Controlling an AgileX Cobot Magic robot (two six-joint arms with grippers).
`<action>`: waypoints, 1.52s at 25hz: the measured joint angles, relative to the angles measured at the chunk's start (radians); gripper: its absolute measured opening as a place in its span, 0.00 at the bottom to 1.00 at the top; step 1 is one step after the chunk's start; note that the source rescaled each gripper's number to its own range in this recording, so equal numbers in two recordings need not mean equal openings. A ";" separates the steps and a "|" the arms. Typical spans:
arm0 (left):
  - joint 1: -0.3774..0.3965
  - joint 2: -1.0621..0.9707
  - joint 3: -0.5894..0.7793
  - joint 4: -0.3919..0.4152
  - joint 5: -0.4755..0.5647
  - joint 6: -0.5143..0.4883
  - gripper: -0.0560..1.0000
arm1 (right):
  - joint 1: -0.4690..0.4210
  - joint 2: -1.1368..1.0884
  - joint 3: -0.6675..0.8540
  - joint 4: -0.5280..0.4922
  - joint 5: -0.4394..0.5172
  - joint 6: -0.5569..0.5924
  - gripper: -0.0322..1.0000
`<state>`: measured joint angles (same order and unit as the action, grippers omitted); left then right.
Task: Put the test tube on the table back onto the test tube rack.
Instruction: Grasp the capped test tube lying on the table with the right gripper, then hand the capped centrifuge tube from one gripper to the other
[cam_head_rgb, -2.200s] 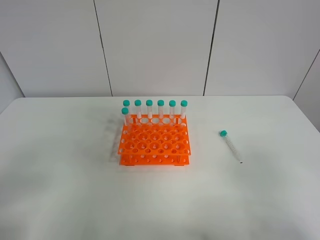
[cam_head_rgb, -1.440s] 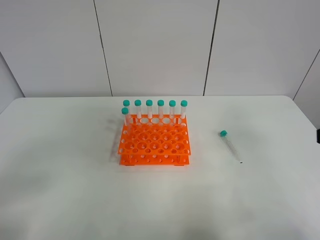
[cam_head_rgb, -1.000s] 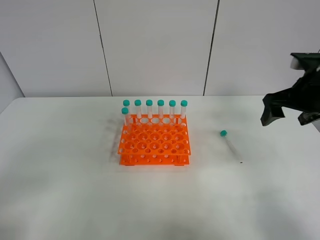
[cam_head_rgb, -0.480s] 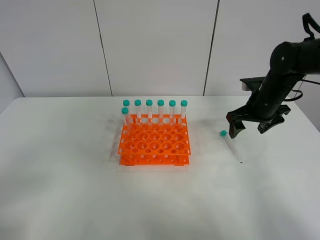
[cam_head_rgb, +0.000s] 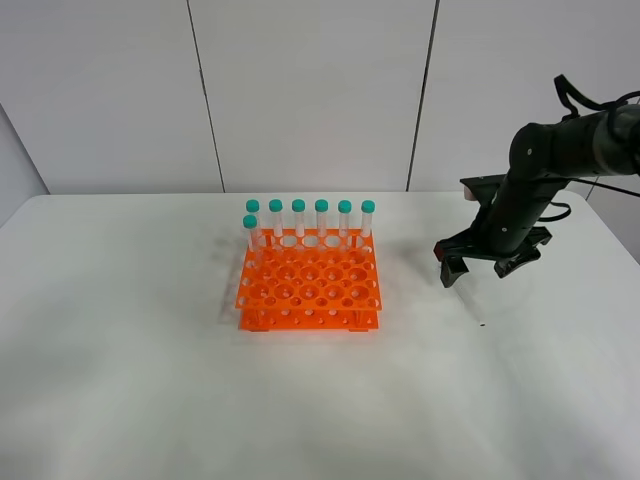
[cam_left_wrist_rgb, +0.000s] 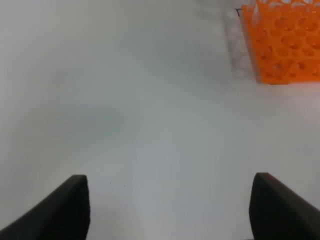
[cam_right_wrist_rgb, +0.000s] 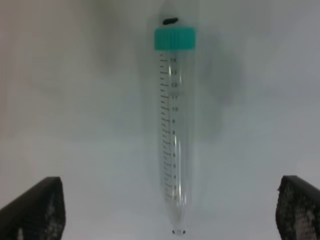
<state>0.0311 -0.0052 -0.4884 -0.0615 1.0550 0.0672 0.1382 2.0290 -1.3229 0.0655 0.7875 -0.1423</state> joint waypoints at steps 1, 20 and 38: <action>0.000 0.000 0.000 0.000 0.000 0.000 1.00 | 0.000 0.017 0.000 0.000 -0.014 0.000 0.99; 0.000 0.000 0.000 0.000 0.000 0.000 1.00 | 0.000 0.109 0.000 -0.005 -0.067 0.000 0.62; 0.000 0.000 0.000 0.000 0.000 0.000 1.00 | 0.000 -0.172 0.017 -0.065 0.025 0.000 0.06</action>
<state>0.0311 -0.0052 -0.4884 -0.0615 1.0550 0.0672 0.1382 1.8573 -1.3055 0.0000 0.8121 -0.1424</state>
